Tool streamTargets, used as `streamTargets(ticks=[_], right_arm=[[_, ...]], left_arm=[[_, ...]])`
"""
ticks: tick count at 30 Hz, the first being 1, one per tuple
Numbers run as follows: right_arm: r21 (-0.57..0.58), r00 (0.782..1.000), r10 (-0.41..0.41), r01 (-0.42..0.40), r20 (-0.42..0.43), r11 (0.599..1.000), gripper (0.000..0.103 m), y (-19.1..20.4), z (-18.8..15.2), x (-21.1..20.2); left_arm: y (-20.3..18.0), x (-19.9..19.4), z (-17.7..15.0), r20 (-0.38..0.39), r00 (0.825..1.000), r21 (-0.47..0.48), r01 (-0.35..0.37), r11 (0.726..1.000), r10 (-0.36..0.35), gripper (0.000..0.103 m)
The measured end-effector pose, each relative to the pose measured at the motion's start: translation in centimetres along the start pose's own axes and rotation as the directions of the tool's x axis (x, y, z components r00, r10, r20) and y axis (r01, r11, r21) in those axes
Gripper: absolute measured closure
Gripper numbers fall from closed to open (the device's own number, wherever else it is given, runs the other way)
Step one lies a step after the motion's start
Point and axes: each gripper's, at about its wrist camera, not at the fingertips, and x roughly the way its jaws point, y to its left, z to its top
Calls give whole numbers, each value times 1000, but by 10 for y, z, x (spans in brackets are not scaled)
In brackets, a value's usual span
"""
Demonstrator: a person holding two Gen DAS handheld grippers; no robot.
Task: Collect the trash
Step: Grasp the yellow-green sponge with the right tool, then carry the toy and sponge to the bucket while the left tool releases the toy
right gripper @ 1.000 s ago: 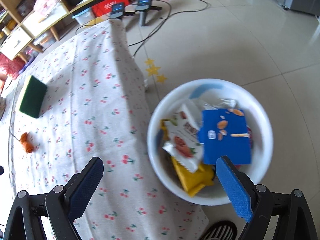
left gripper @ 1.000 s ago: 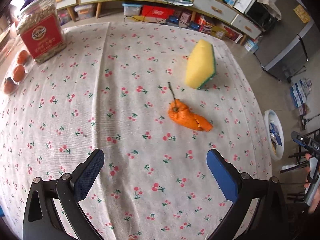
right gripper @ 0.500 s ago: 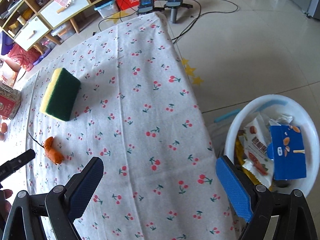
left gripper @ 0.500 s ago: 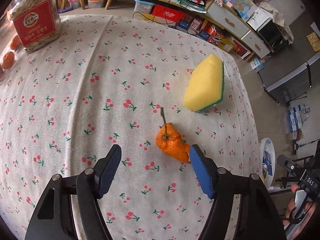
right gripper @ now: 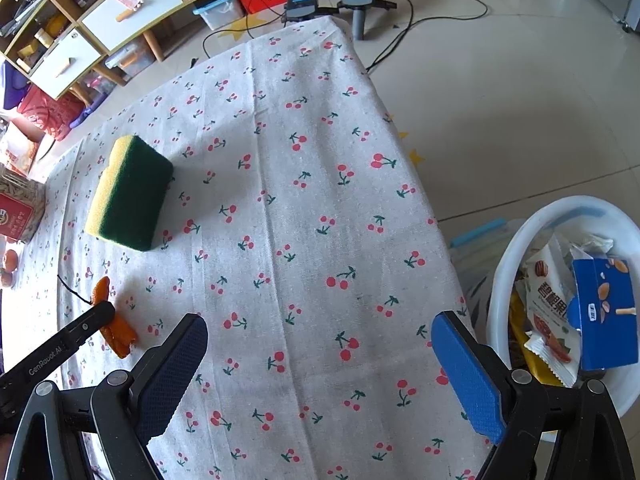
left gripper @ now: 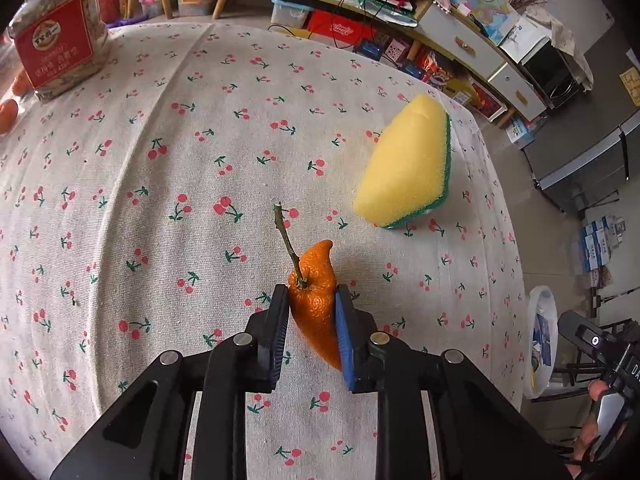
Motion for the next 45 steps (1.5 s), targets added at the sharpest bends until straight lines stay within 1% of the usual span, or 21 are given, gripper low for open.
streamTargets(ticks=[3,6,7,10,11,14,15,17,18,22,24,27,29,30,31,33,36,39,42,45], right_arm=[[-3,999,38,-38,15,999,9,12,2,-4],[-38,996,83,-83,20,996,9,37,2,-4],[-61,996,85,-83,25,995,9,48,2,-2],[-176,998,26,-14,65,984,9,84,-1,7],[-215,997,23,-8,69,977,9,96,-2,12],[-288,996,72,-55,48,956,14,127,-5,30],[-306,996,76,-57,50,950,14,135,-6,35],[-345,995,62,-31,78,938,14,151,-6,45],[-351,994,62,-27,90,936,14,156,-5,49],[-278,985,138,-104,104,955,15,161,7,65],[-254,981,150,-115,124,960,16,164,12,72],[-213,977,150,-116,152,970,22,164,17,80],[-193,978,135,-104,159,976,30,163,18,85],[-189,978,130,-99,161,977,40,161,18,86],[-187,979,125,-94,161,978,53,160,18,86],[-187,980,122,-91,160,978,66,156,20,86],[-172,978,119,-90,169,981,70,149,21,80],[-160,975,131,-103,179,982,71,145,19,69],[-167,971,153,-123,182,978,72,141,15,56],[-180,969,159,-125,188,976,73,133,8,40]], left_arm=[[11,-18,4,25,1000,6,-13,1000,13,80],[23,-39,6,62,998,21,-33,999,31,80],[28,-45,6,72,997,24,-41,999,39,80],[43,-62,5,96,993,36,-71,997,67,80],[49,-66,3,103,992,40,-82,996,78,80],[65,-78,-1,116,988,39,-106,994,100,80],[72,-81,-2,118,988,36,-106,994,102,80],[82,-86,-4,117,988,28,-109,994,105,80],[87,-87,-5,117,987,23,-112,993,108,80],[102,-87,-9,101,987,-2,-122,993,121,80],[109,-87,-10,93,988,-11,-125,992,125,80],[115,-88,-11,88,988,-22,-129,991,131,80],[118,-88,-10,84,989,-33,-123,992,125,80],[119,-88,-9,83,989,-33,-116,993,118,80],[118,-89,-9,83,990,-30,-113,993,115,80],[117,-90,-8,87,990,-26,-112,993,114,80],[113,-91,-8,89,991,-29,-98,995,100,80],[106,-92,-11,89,991,-11,-95,995,95,80],[99,-97,-13,97,992,5,-83,997,82,80],[95,-103,-17,113,991,8,-69,998,68,80]])
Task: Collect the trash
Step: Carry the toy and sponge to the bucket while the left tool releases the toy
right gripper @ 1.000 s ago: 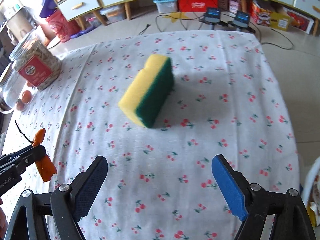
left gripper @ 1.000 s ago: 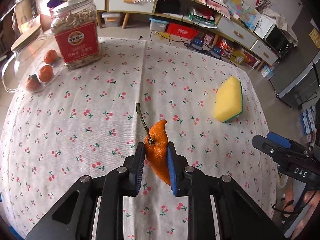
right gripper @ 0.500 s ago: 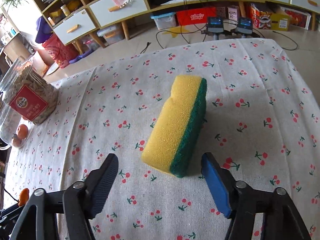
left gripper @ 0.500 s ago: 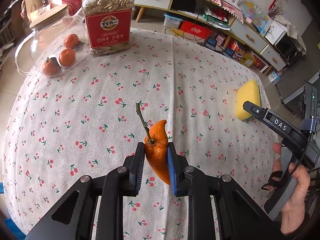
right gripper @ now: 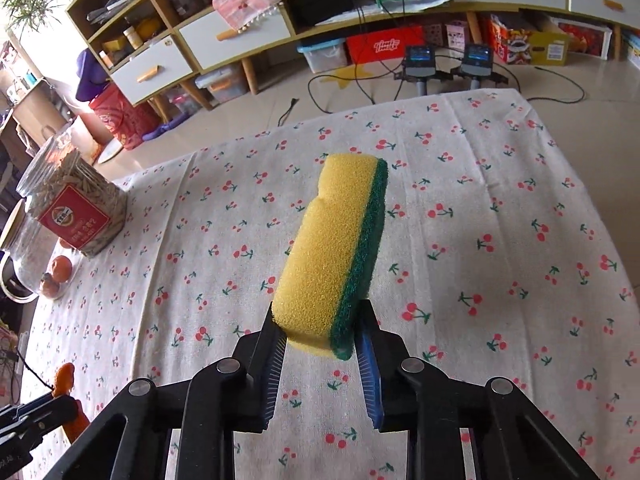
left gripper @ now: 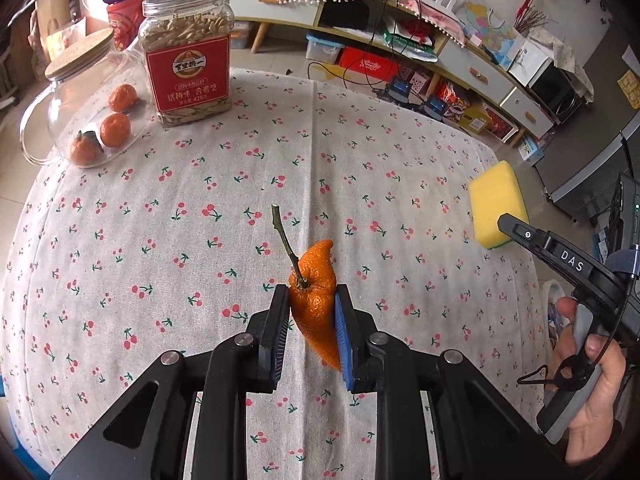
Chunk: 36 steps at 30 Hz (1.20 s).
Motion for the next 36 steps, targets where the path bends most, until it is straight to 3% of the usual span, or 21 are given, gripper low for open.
streamTargets(ticks=[15,27,36], right_arm=[[168,994,71,-56,-86,984,73,-87,-43,-93],[276,999,-23,32,-37,961,73,-184,-77,-163],[415,997,-69,70,-18,907,73,-264,-99,-195]], left_arm=[[-25,-13,-39,0,998,20,59,998,-59,80],[-54,-13,-57,-2,998,97,68,993,-68,80],[-116,0,-67,-45,993,230,115,966,-108,80]])
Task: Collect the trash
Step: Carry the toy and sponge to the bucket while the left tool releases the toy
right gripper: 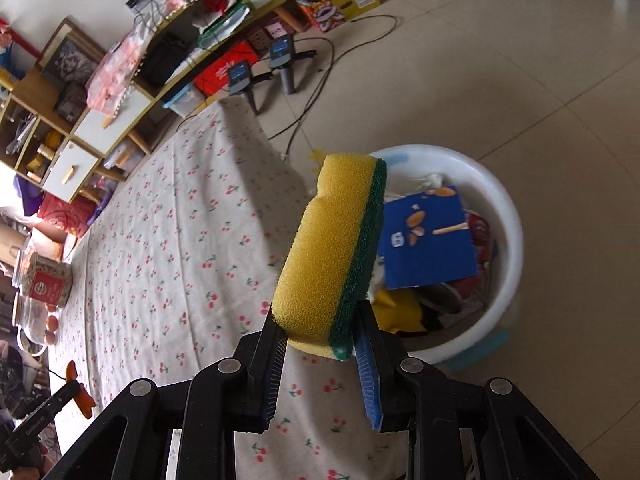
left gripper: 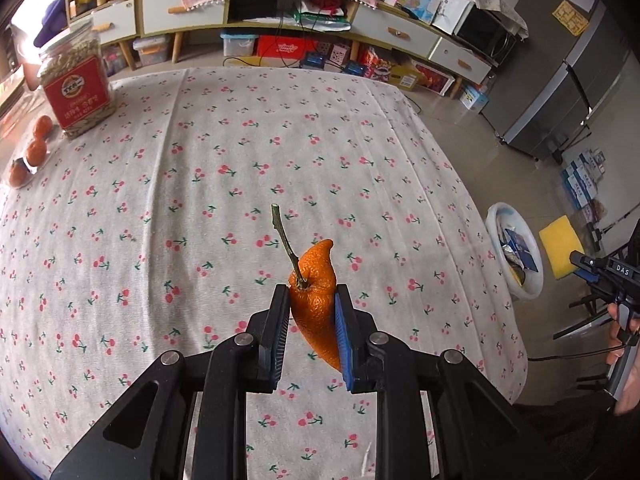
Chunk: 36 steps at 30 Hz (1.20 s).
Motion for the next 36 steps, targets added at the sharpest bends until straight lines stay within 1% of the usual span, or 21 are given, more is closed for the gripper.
streamTargets(ticks=[4,7,9,12,15,18,21,23,29,30,32,33,34,36], right_arm=[[51,1000,3,-3,-4,999,73,-30,10,-6],[58,1000,-7,8,-7,998,73,-42,14,-7],[76,1000,6,-4,-20,997,73,-49,15,-6],[92,999,22,-20,-28,996,73,-58,17,-7],[97,999,24,-21,-28,995,73,-65,18,-9],[102,999,27,-23,-37,994,73,-72,19,-8],[105,999,22,-17,-43,994,73,-77,23,-6],[108,999,21,-16,-43,994,73,-80,25,-5],[97,999,11,-7,-38,995,73,-85,31,-9],[93,999,7,-4,-37,996,73,-86,32,-9],[100,999,7,-3,-41,995,73,-87,33,-8],[105,999,10,-5,-43,995,73,-87,33,-7],[106,999,10,-5,-44,994,73,-87,32,-7],[103,999,6,-2,-46,995,73,-86,32,-6]], left_arm=[[-42,13,10,-3,1000,68,26,997,-26,80],[-79,26,17,-12,997,101,76,992,-75,80],[-109,38,21,-29,994,127,109,986,-106,80],[-156,56,24,-63,985,176,167,970,-158,80],[-201,73,28,-84,980,238,195,951,-180,80],[-238,90,34,-107,974,273,221,936,-198,80],[-262,108,39,-132,970,284,236,929,-206,80],[-273,119,42,-136,971,292,231,928,-199,80],[-289,145,47,-123,975,318,213,924,-183,79],[-291,149,48,-122,974,324,221,920,-191,78],[-293,157,50,-155,966,318,249,915,-209,74],[-291,159,51,-169,964,304,251,919,-207,66],[-289,160,51,-173,963,293,248,923,-204,50],[-285,156,51,-145,968,291,238,927,-203,38]])
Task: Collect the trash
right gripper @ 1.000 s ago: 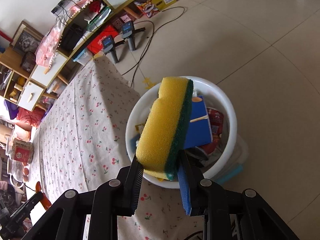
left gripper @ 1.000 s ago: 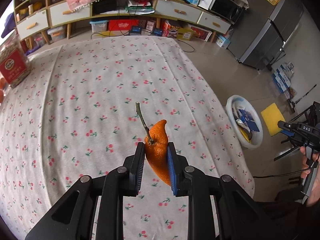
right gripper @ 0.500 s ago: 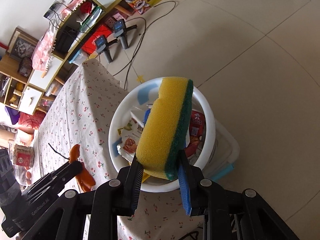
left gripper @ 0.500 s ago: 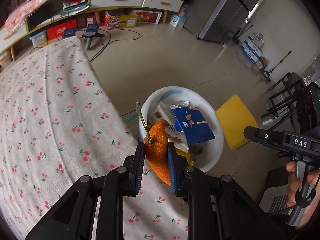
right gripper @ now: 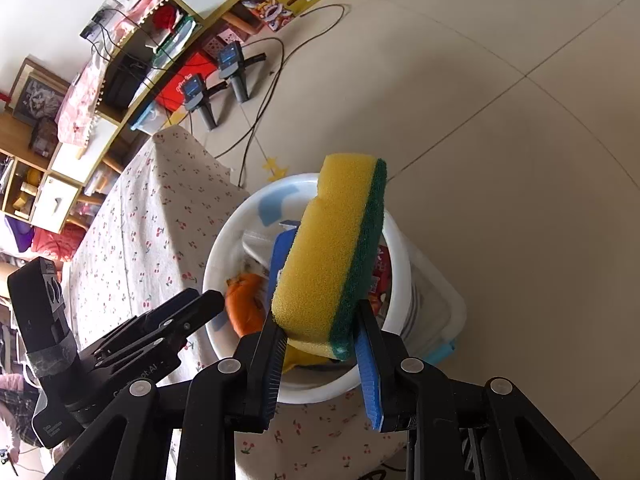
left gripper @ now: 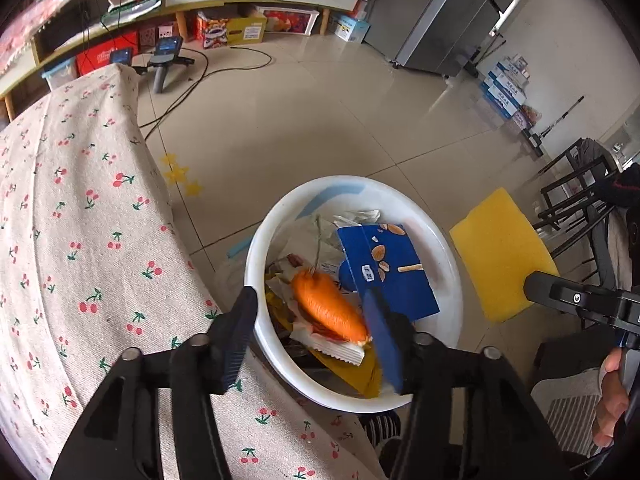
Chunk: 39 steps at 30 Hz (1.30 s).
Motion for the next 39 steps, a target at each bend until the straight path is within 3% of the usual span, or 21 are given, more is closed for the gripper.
streamTargets(ticks=[12,15,24,26,28,31,39], right_arm=[[-10,997,28,-29,-76,1000,73,23,4,28],[-27,996,28,-31,-87,999,72,36,4,34],[-57,992,-64,58,-106,997,69,55,4,57],[-51,988,-87,81,-128,995,64,52,3,64],[-46,984,-110,105,-139,993,47,51,2,67],[-63,983,-131,123,-129,990,37,52,2,63],[-108,984,-156,147,-87,983,22,55,-6,43]], left_arm=[[33,-62,-33,72,990,53,-127,990,124,30],[46,-82,-45,93,983,53,-161,985,156,23],[89,-128,-79,97,968,-4,-230,973,230,10],[96,-139,-87,101,966,-16,-239,971,239,9],[102,-149,-96,107,963,-24,-248,968,249,9],[112,-164,-107,118,960,-45,-251,967,254,9],[132,-184,-135,126,956,-81,-255,963,264,2]])
